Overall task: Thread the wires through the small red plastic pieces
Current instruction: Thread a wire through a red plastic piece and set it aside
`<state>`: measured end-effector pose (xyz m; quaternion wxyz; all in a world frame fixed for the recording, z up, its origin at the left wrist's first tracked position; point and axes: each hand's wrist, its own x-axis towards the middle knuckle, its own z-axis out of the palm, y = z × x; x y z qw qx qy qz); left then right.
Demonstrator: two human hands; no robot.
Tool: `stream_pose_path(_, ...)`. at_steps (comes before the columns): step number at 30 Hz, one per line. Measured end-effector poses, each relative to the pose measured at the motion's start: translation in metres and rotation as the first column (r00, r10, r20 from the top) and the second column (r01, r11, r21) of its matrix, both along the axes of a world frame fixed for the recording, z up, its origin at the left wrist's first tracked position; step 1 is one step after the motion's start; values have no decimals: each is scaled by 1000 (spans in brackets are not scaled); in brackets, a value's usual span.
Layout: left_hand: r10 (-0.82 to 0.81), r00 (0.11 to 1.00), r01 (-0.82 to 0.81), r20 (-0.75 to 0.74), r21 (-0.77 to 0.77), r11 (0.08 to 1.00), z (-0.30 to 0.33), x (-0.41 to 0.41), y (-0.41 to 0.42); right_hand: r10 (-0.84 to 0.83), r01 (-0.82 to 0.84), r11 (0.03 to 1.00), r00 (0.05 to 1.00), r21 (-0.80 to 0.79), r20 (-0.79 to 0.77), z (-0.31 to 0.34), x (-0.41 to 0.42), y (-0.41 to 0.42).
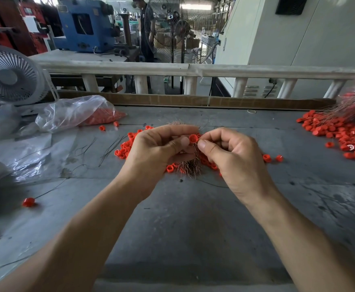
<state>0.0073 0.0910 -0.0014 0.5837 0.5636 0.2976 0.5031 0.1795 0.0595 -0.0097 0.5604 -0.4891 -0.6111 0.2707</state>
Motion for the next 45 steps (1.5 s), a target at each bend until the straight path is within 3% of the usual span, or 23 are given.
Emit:
stream_pose_path(6, -21, 1000, 21, -16, -27, 999, -2, -2, 3, 70, -73, 995, 997, -73, -39, -1, 1, 2)
stream_pose_path(14, -27, 996, 31, 82, -54, 998, -3, 0, 3, 99, -119, 986, 982, -116, -160, -2, -1, 4)
stream_pose_path(24, -95, 987, 110, 131, -108, 988, 0, -1, 2, 116, -137, 976, 985, -167, -129, -2, 0, 3)
stream_pose_path(26, -87, 986, 105, 142, -119, 987, 1, -1, 2, 90, -102, 984, 993, -146, -82, 0, 3, 3)
stream_pose_path(29, -59, 988, 79, 145, -134, 988, 3, -1, 2, -142, 143, 989, 990, -37, 9, 3, 18, 8)
stream_pose_path(31, -41, 989, 62, 142, -143, 988, 3, -1, 2, -332, 333, 943, 937, 17, 105, 4, 32, 13)
stream_pose_path(33, -30, 989, 51, 142, -151, 987, 3, -2, 2, -407, 427, 904, 869, -9, 281, 2, 45, 16)
stream_pose_path(36, -21, 990, 43, 141, -159, 986, 2, -2, 3, -293, 426, 890, 805, -161, 516, -1, 54, 17)
stream_pose_path(39, -16, 990, 39, 139, -165, 985, 2, -2, 3, -168, 398, 870, 796, -293, 582, -1, 51, 14)
stream_pose_path(45, -26, 989, 49, 144, -163, 985, 2, -2, 3, -126, 457, 840, 688, -291, 715, -4, 39, 13)
